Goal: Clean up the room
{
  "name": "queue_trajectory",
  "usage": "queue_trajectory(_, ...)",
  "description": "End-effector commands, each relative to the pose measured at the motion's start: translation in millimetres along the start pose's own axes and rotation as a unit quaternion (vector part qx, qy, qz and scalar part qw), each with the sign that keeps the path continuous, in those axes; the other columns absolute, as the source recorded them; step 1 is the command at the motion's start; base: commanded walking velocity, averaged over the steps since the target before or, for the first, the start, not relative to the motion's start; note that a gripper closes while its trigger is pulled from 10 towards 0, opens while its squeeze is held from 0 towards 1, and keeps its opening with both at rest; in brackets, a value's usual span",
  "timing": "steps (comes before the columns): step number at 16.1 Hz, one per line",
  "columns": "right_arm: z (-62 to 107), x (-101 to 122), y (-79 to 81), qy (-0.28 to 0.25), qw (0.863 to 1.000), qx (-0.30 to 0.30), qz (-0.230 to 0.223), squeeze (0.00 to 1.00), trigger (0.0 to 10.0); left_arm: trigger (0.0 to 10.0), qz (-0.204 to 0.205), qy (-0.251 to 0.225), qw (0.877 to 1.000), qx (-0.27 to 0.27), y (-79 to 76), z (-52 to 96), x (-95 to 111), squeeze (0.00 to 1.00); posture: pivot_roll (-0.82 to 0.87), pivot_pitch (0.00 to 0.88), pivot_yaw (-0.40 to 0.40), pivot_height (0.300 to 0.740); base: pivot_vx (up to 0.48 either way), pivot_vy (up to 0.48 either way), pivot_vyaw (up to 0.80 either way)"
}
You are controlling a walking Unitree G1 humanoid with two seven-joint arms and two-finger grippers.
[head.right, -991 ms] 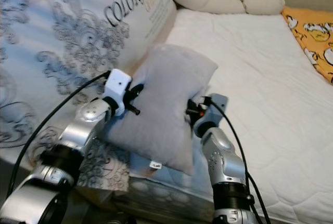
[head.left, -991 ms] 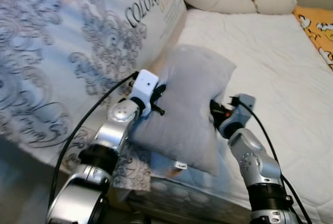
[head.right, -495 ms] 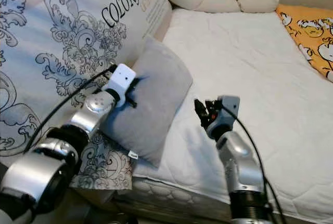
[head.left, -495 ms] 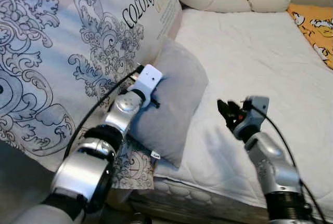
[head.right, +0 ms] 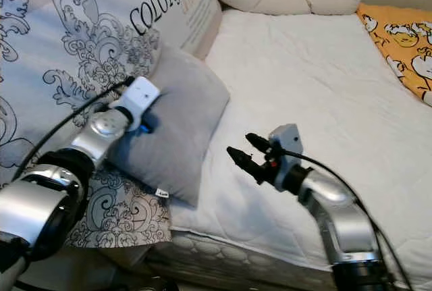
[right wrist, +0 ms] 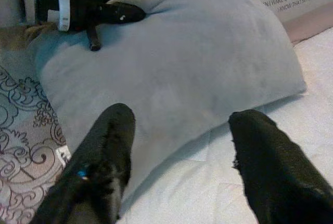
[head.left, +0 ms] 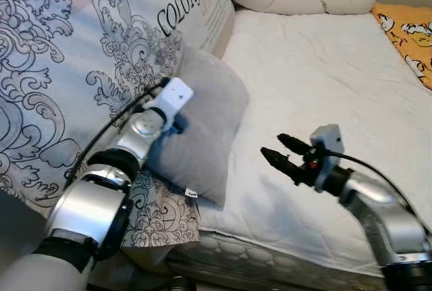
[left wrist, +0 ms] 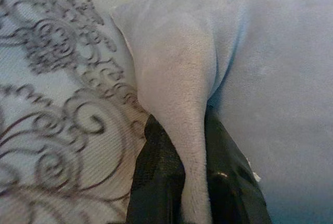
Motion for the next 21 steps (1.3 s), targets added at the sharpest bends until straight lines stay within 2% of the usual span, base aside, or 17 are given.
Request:
queue_trajectory(1, -2.6, 6.9, 2.9, -0.006, 1.0, 0.023, 0.007, 1.0, 10.0, 10.0, -0.003, 0.0, 0.999, 0.048, 19.8, 0.9, 4.4, 0.0, -0.1, 0.0, 0.063, 0.74, 0.0, 0.0, 0.0)
queue_trajectory(3, -4.4, 4.7, 2.5, 0.003, 1.0, 0.024, 0.014, 1.0, 10.0, 10.0, -0.02, -0.008, 0.999, 0.032, 13.8, 0.7, 4.3, 0.0, -0.09, 0.0, 0.061, 0.74, 0.0, 0.0, 0.0)
queue_trajectory(4, -5.0, 2.7, 2.7, 0.006, 1.0, 0.025, 0.008, 1.0, 10.0, 10.0, 0.014, -0.01, 1.0, 0.012, 8.2, 0.4, 3.3, 0.0, -0.09, 0.0, 0.061, 0.74, 0.0, 0.0, 0.0)
queue_trajectory(5, -5.0, 2.7, 2.7, 0.006, 1.0, 0.025, 0.008, 1.0, 10.0, 10.0, 0.014, -0.01, 1.0, 0.012, 8.2, 0.4, 3.3, 0.0, -0.09, 0.0, 0.061, 0.74, 0.0, 0.0, 0.0)
queue_trajectory(6, -4.5, 4.0, 1.9, -0.013, 1.0, 0.008, -0.002, 1.0, 10.0, 10.0, 0.053, -0.027, 0.998, -0.007, 8.2, 0.6, 7.4, 1.0, -0.09, 0.0, 0.064, 0.74, 0.0, 0.0, 0.0)
queue_trajectory(9, -3.4, 8.6, 5.9, -0.043, 0.999, 0.007, -0.009, 1.0, 10.0, 10.0, 0.08, -0.079, 0.993, -0.033, 8.4, 2.9, 17.4, 1.0, -0.1, 0.0, 0.076, 0.74, 0.0, 0.0, 0.0)
queue_trajectory(10, -3.1, 8.9, 6.3, -0.046, 0.999, 0.004, -0.009, 1.0, 10.0, 10.0, 0.085, -0.084, 0.992, -0.036, 8.7, 3.5, 17.7, 1.0, -0.1, 0.0, 0.077, 0.74, 0.0, 0.0, 0.0)
queue_trajectory(11, -1.9, 9.7, 7.1, -0.051, 0.999, -0.005, -0.008, 1.0, 10.0, 10.0, 0.119, -0.102, 0.987, -0.041, 9.2, 5.5, 18.8, 1.0, -0.1, 0.0, 0.079, 0.74, 0.0, 0.0, 0.0)
queue_trajectory(12, -1.9, 9.7, 7.1, -0.051, 0.999, -0.005, -0.008, 1.0, 10.0, 10.0, 0.119, -0.102, 0.987, -0.041, 9.2, 5.5, 18.8, 1.0, -0.1, 0.0, 0.079, 0.74, 0.0, 0.0, 0.0)
queue_trajectory(13, 1.7, 8.8, 7.7, -0.058, 0.998, -0.036, -0.01, 1.0, 10.0, 10.0, 0.202, -0.155, 0.966, -0.05, 9.5, 14.6, 22.5, 1.0, -0.09, 0.0, 0.071, 0.74, 0.0, 0.0, 0.0)
queue_trajectory(15, 4.0, 6.4, 2.4, -0.06, 0.994, -0.09, -0.015, 1.0, 10.0, 10.0, 0.233, -0.187, 0.953, -0.059, 6.8, 27.4, 24.5, 1.0, -0.09, 0.0, 0.066, 0.74, 0.0, 0.0, 0.0)
queue_trajectory(16, 8.8, -2.9, -8.2, -0.047, 0.98, -0.191, -0.037, 1.0, 10.0, 10.0, 0.256, -0.192, 0.946, -0.056, -3.5, 50.0, 18.9, 1.0, -0.08, 0.0, 0.045, 0.74, 0.0, 0.0, 0.0)
queue_trajectory(18, 17.3, -17.9, -16.8, -0.023, 0.957, -0.283, -0.062, 1.0, 10.0, 10.0, 0.266, -0.17, 0.948, -0.036, -10.7, 68.6, 1.0, 1.0, -0.08, 0.0, 0.029, 0.74, 0.0, -0.424, 0.0)
queue_trajectory(19, 22.7, -29.7, -16.5, 0.001, 0.944, -0.325, -0.062, 1.0, 10.0, 10.0, 0.269, -0.138, 0.953, 0.001, -9.1, 81.6, -22.6, 1.0, -0.08, 0.0, 0.016, 0.74, 0.0, -0.48, 0.0)
queue_trajectory(21, 24.3, -32.8, -10.4, 0.002, 0.939, -0.34, -0.049, 1.0, 10.0, 10.0, 0.276, -0.102, 0.955, 0.043, -5.5, 99.2, -39.8, 1.0, -0.08, 0.0, 0.01, 0.74, 0.0, -0.48, 0.0)
Point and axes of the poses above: a point about 5 cm out from each wrist's last joint towards the gripper, its own z axis pointing back from the gripper into the wrist, its own x axis along the axis of the wrist's last joint, y = z × x, the point moved 1 cm from there along -z, pointing out of the wrist towards the gripper, and after that the axes turned 4 degrees about z, right-handed, at the moved point
